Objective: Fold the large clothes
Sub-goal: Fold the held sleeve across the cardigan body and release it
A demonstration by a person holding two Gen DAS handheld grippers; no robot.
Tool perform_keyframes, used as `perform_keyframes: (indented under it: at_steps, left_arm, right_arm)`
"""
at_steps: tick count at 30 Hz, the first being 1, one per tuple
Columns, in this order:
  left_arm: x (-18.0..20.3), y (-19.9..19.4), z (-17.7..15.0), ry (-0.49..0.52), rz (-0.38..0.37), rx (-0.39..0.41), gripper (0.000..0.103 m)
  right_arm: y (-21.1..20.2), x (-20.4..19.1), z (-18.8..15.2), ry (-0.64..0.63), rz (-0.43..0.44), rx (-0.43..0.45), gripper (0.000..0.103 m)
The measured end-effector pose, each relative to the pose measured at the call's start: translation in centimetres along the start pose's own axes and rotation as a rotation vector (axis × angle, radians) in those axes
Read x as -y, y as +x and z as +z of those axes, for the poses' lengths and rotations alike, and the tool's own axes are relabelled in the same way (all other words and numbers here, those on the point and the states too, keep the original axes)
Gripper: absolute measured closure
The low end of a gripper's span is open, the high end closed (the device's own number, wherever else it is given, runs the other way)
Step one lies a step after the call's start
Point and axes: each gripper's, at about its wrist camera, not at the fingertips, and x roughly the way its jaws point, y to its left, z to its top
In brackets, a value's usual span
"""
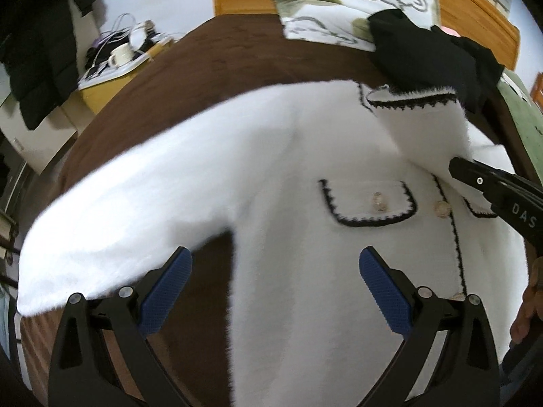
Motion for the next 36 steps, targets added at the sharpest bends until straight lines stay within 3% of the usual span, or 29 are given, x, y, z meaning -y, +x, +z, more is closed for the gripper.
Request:
perform_keyframes:
  at_steps: [14, 18, 19, 21, 23, 25, 27, 30, 34, 36]
  left_arm:
    - [-2.9, 1.3, -1.9, -0.06, 0.015, -0.012, 0.007]
    - [-3.3, 1.3, -2.4, -0.064, 0.015, -0.017, 0.007]
    - [-3.4, 1.1, -2.4, -0.064, 0.016, -0.016, 0.007]
    - [-3.4, 0.7, -2.3, -0.062, 0.015, -0.016, 0.007]
    - [-3.4, -0.2, -1.8, -0.059, 0.011, -0.003, 0.007]
    - [-3.1, -1.3, -1.0, -0.046, 0.009, 0.014, 0.007]
    - [-2.8, -2.1, -0.2, -0.03, -0.003, 0.028, 0.007]
    - [-1.0, -3.5, 1.5, 0.024, -0.056, 0.067, 0.007]
    - [1.8, -3.3, 2.8, 0.065, -0.134, 0.097, 0.007]
    - [3.2, -2.2, 3.4, 0.064, -0.189, 0.084, 0.012]
  right_arm:
    - [6.3, -3.7, -2.7, -0.054, -0.005, -0.112, 0.092]
    - [6.4, -3.5, -2.8, -0.041, 0.011, -0.114, 0.088]
    - [6.3, -3.6, -2.8, -0.047, 0.016, -0.117, 0.085]
    - [6.0, -3.6, -2.5, -0.028, 0.088, -0.129, 0.051]
    - [5.1, -3.5, -2.3, 0.006, 0.112, -0.115, 0.041]
    - [3.4, -3.5, -2.1, -0.001, 0.097, -0.081, 0.04]
    - [1.9, -2.8, -2.0, 0.011, 0.08, -0.053, 0.031]
    - [-0.6, -0.5, -2.0, 0.038, 0.044, -0.012, 0.031]
    - [-3.4, 4.3, -2.5, 0.085, -0.023, 0.029, 0.031]
    - [-4.6, 7.3, -3.1, 0.107, -0.078, 0.051, 0.031]
